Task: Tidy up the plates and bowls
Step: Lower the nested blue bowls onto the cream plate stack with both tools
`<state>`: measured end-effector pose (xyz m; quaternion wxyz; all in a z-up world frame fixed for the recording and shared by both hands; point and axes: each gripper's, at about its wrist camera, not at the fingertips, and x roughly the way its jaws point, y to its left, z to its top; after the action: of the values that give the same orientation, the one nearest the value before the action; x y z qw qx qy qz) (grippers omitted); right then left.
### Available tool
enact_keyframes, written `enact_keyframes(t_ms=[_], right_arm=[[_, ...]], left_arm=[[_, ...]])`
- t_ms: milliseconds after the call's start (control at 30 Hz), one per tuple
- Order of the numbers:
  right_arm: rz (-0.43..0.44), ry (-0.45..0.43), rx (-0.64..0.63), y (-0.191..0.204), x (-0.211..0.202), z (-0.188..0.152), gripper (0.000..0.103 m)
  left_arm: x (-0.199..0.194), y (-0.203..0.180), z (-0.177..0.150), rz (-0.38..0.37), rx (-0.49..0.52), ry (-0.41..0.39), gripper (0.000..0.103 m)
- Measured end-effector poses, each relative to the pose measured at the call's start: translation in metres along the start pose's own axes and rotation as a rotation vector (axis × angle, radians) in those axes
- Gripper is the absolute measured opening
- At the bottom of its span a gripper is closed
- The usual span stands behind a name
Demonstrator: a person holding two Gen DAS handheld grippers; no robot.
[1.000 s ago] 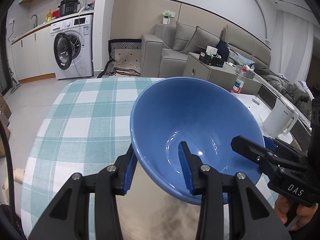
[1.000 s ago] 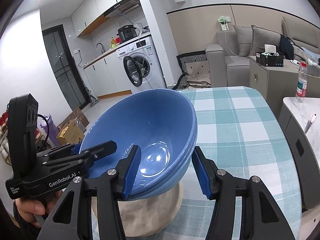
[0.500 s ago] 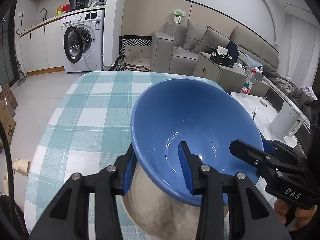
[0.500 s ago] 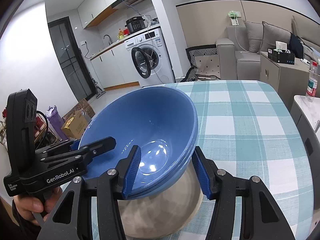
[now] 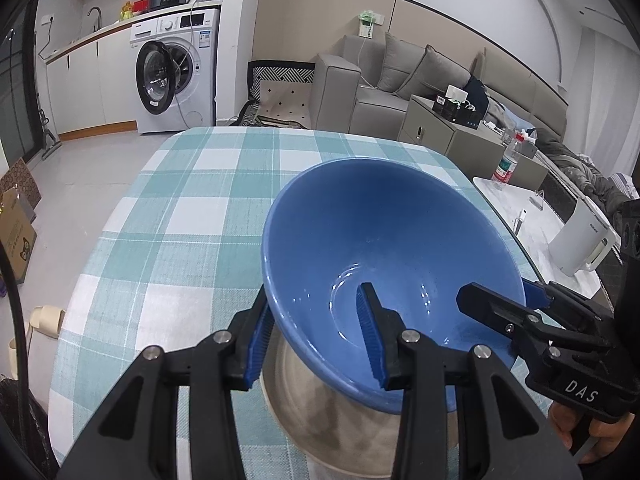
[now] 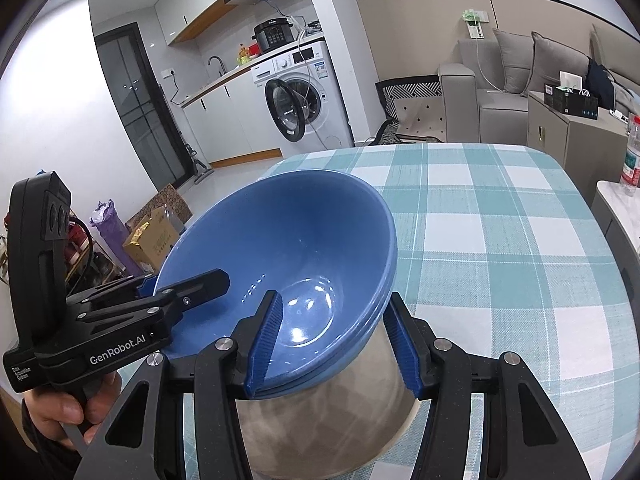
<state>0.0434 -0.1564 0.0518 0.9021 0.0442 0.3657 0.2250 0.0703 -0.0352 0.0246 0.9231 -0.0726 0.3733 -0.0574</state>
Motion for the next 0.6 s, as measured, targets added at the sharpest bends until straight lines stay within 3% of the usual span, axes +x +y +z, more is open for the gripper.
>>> enact_keyframes(t_ms=[600], right_arm=[[-0.007,0.017,0.031,-0.0088,0.0065,-0.0029,0.055]], left_arm=[[0.0089,-0.0021,0.0034,-0.008,0.014,0.013,0.04]])
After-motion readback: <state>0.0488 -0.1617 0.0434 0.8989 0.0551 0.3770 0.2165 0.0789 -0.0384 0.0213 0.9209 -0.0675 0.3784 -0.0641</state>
